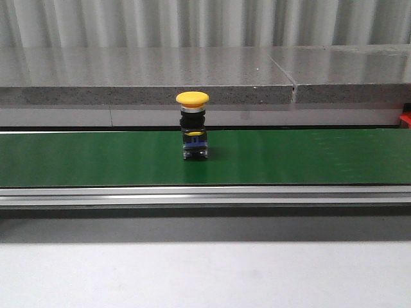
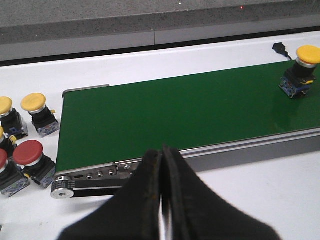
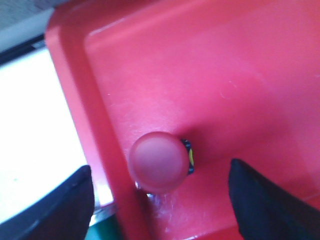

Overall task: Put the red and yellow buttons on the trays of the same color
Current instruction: 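Move the right gripper above the yellow button on the belt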

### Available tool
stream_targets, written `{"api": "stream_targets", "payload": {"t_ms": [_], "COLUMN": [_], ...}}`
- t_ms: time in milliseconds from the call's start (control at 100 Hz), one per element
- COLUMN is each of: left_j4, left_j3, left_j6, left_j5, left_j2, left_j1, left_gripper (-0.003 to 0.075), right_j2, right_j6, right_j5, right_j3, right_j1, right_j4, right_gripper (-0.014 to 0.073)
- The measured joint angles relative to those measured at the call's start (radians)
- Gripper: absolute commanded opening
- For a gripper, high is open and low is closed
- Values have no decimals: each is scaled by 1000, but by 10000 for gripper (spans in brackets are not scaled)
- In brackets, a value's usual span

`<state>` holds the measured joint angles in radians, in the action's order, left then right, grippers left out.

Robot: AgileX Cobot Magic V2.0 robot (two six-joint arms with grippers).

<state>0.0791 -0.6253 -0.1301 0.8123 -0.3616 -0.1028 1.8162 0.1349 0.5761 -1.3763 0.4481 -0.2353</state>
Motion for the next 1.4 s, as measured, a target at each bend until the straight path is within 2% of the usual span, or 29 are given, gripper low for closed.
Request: {"api": "stream_targets", "payload": {"t_ms": [350,670,780,1190,1400], "left_j4": [0,0,0,0,0], "left_j3": [0,0,0,0,0], "left_j6": [0,0,0,0,0], "left_j5": [0,0,0,0,0], "left_j2": [0,0,0,0,0], "left_j1": [0,0,0,0,0], "left_gripper": [-21,-21,-21,-21,-21], "right_j2": [-288,-520,-567,-602,-503], "right_j6": [0,14,31,73,105], "right_j5": [-88,-49,2,127,216], "right_j3": [254,416,429,425,337], "right_j1": [-70,-210,-266,-514,-627], "right_j4": [-53,-59,-59,-59,-59], "right_gripper": [561,589,648,646,646]}}
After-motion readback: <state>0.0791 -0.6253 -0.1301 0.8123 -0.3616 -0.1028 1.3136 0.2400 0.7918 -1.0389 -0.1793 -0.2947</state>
